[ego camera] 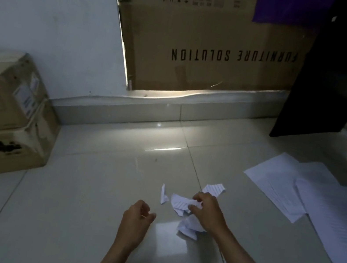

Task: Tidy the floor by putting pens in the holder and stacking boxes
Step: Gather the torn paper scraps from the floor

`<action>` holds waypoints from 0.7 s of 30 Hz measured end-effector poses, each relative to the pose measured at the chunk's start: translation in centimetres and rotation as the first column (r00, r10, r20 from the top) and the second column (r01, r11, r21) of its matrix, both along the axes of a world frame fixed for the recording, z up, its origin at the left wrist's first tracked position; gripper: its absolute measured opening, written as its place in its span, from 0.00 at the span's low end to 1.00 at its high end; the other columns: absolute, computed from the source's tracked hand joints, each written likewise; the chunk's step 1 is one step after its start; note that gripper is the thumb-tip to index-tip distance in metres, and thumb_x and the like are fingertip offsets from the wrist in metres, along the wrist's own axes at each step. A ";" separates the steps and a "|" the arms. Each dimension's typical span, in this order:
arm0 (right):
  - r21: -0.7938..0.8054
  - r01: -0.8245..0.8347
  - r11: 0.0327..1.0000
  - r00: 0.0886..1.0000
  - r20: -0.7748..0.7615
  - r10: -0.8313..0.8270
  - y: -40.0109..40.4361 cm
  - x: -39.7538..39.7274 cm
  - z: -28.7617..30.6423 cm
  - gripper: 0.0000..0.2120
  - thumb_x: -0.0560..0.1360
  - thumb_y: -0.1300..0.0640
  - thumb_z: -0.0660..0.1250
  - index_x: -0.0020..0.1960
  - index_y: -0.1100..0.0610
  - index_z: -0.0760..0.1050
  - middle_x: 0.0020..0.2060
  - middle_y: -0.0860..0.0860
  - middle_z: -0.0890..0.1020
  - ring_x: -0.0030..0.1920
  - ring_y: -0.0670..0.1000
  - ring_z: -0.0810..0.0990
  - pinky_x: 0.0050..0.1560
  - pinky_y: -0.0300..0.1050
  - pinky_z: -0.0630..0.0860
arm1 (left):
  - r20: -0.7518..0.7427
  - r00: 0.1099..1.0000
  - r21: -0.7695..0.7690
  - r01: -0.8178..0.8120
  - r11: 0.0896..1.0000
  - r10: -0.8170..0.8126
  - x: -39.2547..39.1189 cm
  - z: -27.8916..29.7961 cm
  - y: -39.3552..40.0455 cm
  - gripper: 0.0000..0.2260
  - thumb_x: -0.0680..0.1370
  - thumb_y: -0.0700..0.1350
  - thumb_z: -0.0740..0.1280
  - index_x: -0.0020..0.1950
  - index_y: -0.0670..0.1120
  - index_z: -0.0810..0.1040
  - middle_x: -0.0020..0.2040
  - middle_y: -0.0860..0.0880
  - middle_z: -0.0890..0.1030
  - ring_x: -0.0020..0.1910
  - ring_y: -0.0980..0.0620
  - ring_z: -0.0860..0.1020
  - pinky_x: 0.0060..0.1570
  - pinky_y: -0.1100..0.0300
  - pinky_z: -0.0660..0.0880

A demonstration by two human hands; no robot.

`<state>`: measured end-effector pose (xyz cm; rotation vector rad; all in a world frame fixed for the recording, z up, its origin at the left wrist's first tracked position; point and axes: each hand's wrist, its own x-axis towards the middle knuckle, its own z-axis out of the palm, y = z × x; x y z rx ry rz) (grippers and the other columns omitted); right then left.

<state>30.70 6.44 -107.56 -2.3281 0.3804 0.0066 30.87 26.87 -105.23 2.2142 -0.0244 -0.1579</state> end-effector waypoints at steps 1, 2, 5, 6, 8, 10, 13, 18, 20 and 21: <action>-0.050 -0.036 0.998 0.999 -0.019 0.035 0.3 0.6 -0.6 0.14 0.73 0.56 0.66 0.58 0.59 0.73 0.57 0.57 0.74 0.60 0.56 0.71 0.55 0.47 0.70 | -0.014 1.000 0.001 0.013 1.000 -0.013 0.0 -0.9 0.1 0.05 0.74 0.41 0.69 0.43 0.42 0.74 0.38 0.47 0.77 0.38 0.50 0.75 0.38 0.61 0.68; -0.097 -0.063 0.993 0.998 -0.036 0.060 0.6 1.0 -1.0 0.16 0.73 0.55 0.65 0.59 0.58 0.72 0.59 0.56 0.73 0.62 0.56 0.69 0.56 0.47 0.69 | -0.025 0.999 0.002 0.024 1.000 -0.024 0.0 -1.7 0.2 0.05 0.74 0.42 0.69 0.43 0.42 0.74 0.38 0.47 0.77 0.37 0.50 0.75 0.38 0.61 0.69; -0.207 -0.093 0.974 0.995 -0.065 0.081 1.5 2.0 -2.6 0.17 0.74 0.52 0.64 0.61 0.56 0.70 0.62 0.54 0.71 0.64 0.55 0.66 0.58 0.46 0.67 | -0.046 0.998 0.021 0.039 0.999 -0.038 0.7 -3.7 0.5 0.05 0.74 0.42 0.68 0.44 0.43 0.74 0.40 0.47 0.78 0.39 0.49 0.75 0.40 0.61 0.68; -0.249 -0.086 0.965 0.995 -0.070 0.070 1.7 2.3 -3.0 0.17 0.75 0.51 0.63 0.62 0.55 0.70 0.62 0.54 0.70 0.64 0.55 0.66 0.58 0.46 0.67 | -0.053 0.998 0.023 0.032 0.999 -0.031 1.1 -4.2 0.5 0.05 0.74 0.42 0.68 0.44 0.43 0.74 0.40 0.47 0.78 0.41 0.48 0.76 0.40 0.61 0.68; -0.295 -0.069 0.953 0.996 -0.082 0.046 1.9 2.8 -4.0 0.17 0.75 0.52 0.62 0.62 0.55 0.69 0.62 0.55 0.69 0.63 0.54 0.66 0.57 0.46 0.68 | -0.052 0.999 0.010 0.012 1.000 -0.011 2.0 -5.0 0.2 0.04 0.74 0.41 0.68 0.44 0.43 0.73 0.40 0.47 0.78 0.42 0.47 0.77 0.41 0.61 0.69; -0.261 -0.053 0.964 0.996 -0.078 0.034 2.0 3.1 -4.8 0.16 0.74 0.55 0.62 0.62 0.56 0.69 0.60 0.55 0.69 0.62 0.54 0.65 0.56 0.46 0.69 | -0.038 0.999 -0.010 -0.004 1.000 0.004 2.8 -5.8 -0.2 0.04 0.74 0.41 0.68 0.43 0.44 0.72 0.38 0.49 0.77 0.42 0.47 0.77 0.41 0.60 0.69; -0.107 -0.008 0.994 1.000 -0.016 0.007 1.6 3.6 -5.4 0.15 0.72 0.64 0.64 0.58 0.59 0.72 0.56 0.57 0.72 0.58 0.54 0.69 0.53 0.45 0.70 | -0.016 1.000 -0.053 -0.013 0.998 0.012 3.4 -6.4 -1.0 0.04 0.74 0.39 0.67 0.43 0.45 0.72 0.36 0.50 0.76 0.40 0.47 0.76 0.39 0.59 0.69; 0.206 0.020 0.978 0.994 0.100 -0.041 1.4 3.7 -5.2 0.11 0.73 0.73 0.60 0.54 0.70 0.74 0.45 0.65 0.80 0.34 0.37 0.76 0.38 0.32 0.68 | -0.001 1.000 -0.174 -0.013 0.985 0.013 3.6 -7.2 -2.3 0.06 0.74 0.39 0.68 0.47 0.45 0.73 0.40 0.51 0.77 0.40 0.50 0.75 0.38 0.67 0.69; 0.247 -0.007 0.969 0.989 0.147 -0.030 1.3 3.5 -4.0 0.11 0.70 0.71 0.65 0.51 0.62 0.75 0.38 0.55 0.79 0.35 0.39 0.76 0.37 0.31 0.71 | -0.017 1.000 -0.252 0.016 0.968 -0.021 3.6 -6.9 -2.8 0.09 0.74 0.42 0.69 0.52 0.48 0.73 0.46 0.53 0.77 0.44 0.53 0.75 0.40 0.70 0.70; 0.271 -0.040 0.962 0.987 0.159 -0.004 1.3 3.4 -3.4 0.12 0.69 0.69 0.68 0.49 0.57 0.74 0.37 0.51 0.78 0.37 0.42 0.77 0.38 0.33 0.74 | -0.042 0.998 -0.301 0.023 0.953 -0.037 3.6 -6.6 -3.0 0.09 0.74 0.44 0.69 0.53 0.48 0.73 0.46 0.53 0.78 0.44 0.55 0.77 0.39 0.70 0.72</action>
